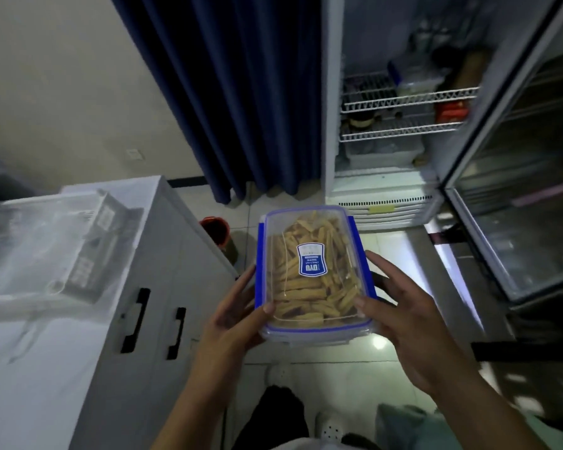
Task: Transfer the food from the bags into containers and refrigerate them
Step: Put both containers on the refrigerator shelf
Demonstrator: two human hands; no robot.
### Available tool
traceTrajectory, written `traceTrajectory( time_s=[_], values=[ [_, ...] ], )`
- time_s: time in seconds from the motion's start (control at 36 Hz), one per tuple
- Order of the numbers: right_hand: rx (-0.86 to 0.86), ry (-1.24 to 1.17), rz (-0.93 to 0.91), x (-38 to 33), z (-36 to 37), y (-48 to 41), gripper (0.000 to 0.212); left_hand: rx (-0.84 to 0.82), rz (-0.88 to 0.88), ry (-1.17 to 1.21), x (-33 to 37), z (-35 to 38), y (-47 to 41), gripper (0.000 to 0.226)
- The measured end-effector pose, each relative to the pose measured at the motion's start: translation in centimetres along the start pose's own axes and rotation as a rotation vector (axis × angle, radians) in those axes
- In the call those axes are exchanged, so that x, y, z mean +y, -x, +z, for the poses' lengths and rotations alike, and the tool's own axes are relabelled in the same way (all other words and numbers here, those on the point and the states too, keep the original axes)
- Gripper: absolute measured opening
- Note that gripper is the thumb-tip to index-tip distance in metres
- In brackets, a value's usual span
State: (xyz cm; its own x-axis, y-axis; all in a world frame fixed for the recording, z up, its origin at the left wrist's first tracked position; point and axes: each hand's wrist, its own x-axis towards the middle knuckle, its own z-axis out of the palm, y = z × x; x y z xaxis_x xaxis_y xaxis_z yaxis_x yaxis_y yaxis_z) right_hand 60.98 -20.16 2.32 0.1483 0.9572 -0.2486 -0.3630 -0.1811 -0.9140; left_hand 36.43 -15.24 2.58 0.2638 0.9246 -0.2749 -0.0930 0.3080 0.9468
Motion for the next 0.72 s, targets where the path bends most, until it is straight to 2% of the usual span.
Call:
traceTrajectory(
  time_s=[0.25, 0.53, 0.64, 0.72],
  values=[
    [0.239, 0.017, -0.076, -3.1, -4.6, -8.2, 0.063, -0.182, -0.034, 0.048, 1.5, 5.3, -13.5, 0.061],
    [0.351, 0.073, -0.070, -7.0, -9.4, -18.2, 0.063, -0.332, -0.095, 0.023, 2.9, 10.6, -27.6, 0.057],
    [0.357, 0.048, -0.043, -8.1, -11.7, -21.3, 0.072, -0.396, -0.120, -0.009, 3.7, 12.9, -32.0, 0.058],
    [0.379, 0.017, -0.039, -9.1, -13.8, -23.3, 0.069, -0.403, -0.139, -0.033, 4.1, 15.1, -34.8, 0.055]
  ],
)
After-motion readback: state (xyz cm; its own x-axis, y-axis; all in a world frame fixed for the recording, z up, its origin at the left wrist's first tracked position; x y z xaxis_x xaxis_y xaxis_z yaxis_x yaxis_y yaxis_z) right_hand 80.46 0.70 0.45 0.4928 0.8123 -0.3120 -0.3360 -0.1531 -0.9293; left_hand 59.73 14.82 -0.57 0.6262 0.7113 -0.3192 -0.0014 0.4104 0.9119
